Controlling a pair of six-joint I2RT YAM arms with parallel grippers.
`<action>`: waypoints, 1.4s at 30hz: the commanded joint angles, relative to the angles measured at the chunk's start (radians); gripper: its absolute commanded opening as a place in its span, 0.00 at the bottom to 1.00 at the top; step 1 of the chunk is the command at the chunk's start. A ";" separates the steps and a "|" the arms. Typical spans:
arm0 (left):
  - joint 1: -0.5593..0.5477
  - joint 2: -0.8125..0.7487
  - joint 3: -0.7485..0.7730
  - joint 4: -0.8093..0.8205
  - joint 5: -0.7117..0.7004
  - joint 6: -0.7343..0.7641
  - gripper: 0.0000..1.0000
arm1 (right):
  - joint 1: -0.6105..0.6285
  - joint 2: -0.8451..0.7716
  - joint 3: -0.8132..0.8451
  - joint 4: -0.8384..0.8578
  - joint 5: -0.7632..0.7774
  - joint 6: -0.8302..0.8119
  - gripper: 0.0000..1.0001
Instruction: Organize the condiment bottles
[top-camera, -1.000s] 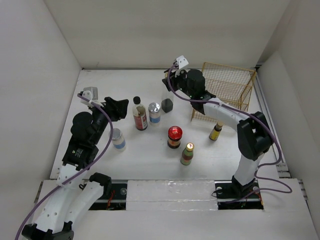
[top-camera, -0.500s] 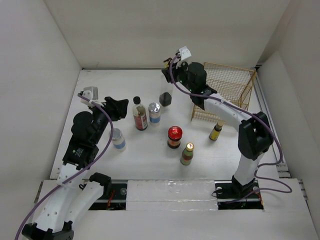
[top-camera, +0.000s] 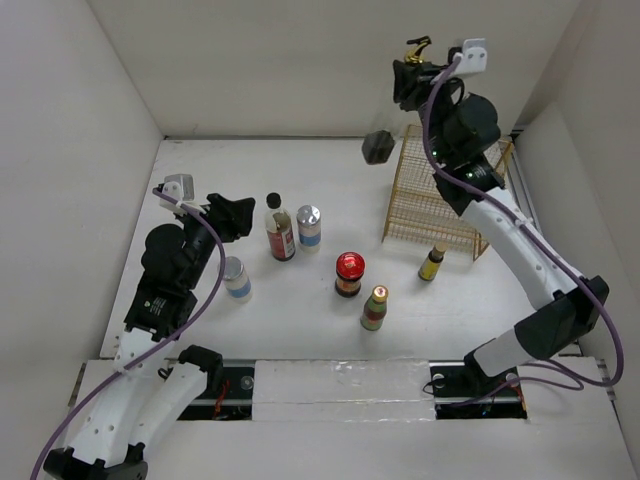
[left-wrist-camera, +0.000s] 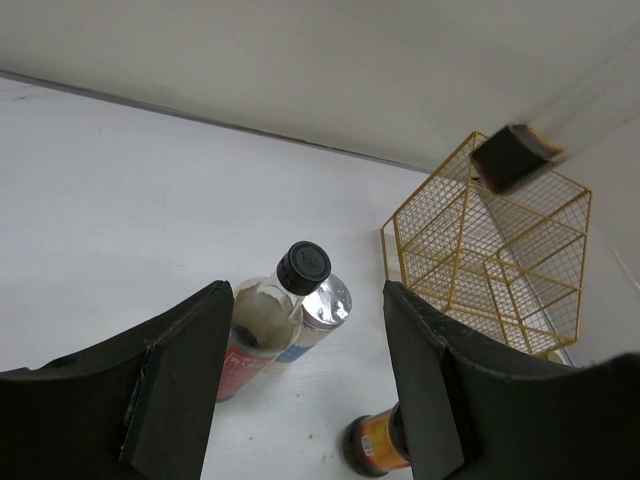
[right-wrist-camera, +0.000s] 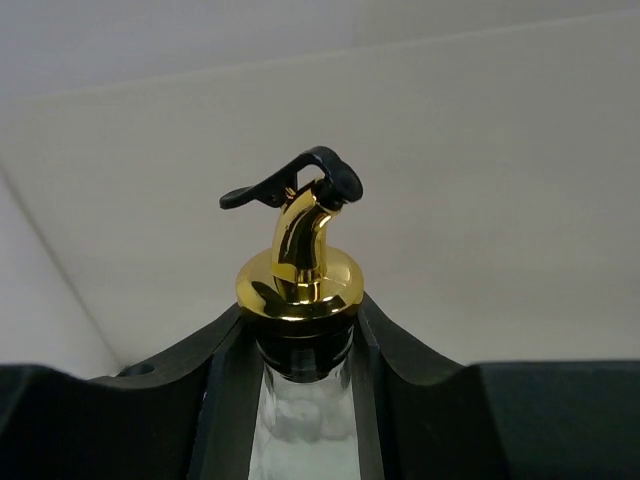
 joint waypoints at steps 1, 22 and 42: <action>0.000 -0.011 0.000 0.029 -0.003 -0.008 0.58 | -0.042 -0.042 0.110 0.018 0.079 -0.005 0.10; 0.000 0.000 0.000 0.038 0.017 -0.008 0.58 | -0.209 0.047 0.201 -0.022 0.175 -0.064 0.08; 0.000 0.020 0.000 0.038 0.017 0.001 0.59 | -0.266 0.165 0.230 0.072 0.215 -0.082 0.08</action>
